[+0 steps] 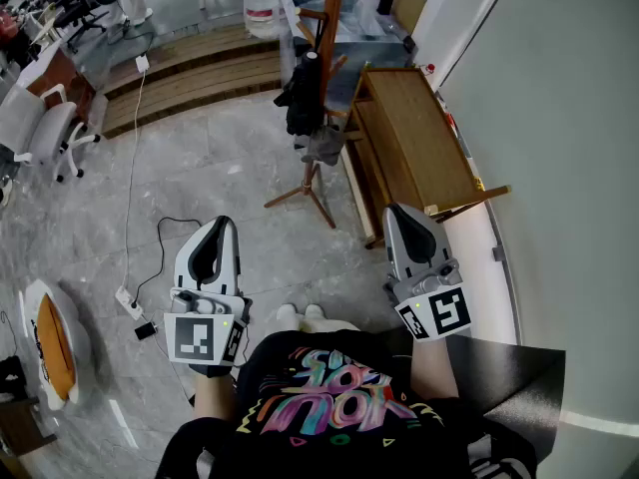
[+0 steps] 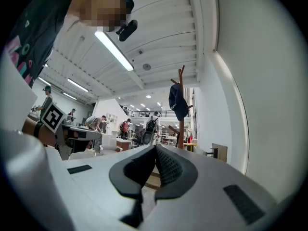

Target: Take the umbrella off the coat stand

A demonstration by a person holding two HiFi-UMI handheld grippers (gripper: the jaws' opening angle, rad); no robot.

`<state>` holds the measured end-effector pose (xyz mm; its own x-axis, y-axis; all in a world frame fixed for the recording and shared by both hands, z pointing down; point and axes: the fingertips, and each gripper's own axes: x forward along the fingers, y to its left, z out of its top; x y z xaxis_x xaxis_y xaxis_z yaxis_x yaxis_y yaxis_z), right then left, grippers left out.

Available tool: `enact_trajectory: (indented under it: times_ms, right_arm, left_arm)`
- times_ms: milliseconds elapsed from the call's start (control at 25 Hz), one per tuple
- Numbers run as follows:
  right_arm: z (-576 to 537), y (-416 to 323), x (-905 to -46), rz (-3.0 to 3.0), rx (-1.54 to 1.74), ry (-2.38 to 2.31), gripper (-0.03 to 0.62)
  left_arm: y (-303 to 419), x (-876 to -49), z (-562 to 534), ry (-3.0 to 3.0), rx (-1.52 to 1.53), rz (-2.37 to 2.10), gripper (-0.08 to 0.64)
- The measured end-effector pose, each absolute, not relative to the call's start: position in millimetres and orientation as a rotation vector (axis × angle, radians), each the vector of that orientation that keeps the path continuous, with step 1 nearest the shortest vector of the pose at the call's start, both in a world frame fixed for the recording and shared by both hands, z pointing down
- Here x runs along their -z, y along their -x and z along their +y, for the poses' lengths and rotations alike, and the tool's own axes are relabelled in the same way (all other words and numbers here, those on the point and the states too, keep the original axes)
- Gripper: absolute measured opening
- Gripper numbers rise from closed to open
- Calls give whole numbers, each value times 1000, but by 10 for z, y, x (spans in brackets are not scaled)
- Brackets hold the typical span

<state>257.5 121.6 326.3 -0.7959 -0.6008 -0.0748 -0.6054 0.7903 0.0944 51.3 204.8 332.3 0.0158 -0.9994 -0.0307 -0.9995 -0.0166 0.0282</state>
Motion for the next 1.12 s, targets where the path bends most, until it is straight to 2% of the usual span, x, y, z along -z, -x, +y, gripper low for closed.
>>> enact_trajectory:
  times_ms: [720,1120]
  right_arm:
    - [1291,-2431,-3280,2924,-121,811,15]
    - [761,-1833,-3388,2950,-89,808,15]
  left_arm:
    - [-676,-3390,2234,2163,-62,2262,31]
    - [-160,-3396,1570,2197,-78,2227,31]
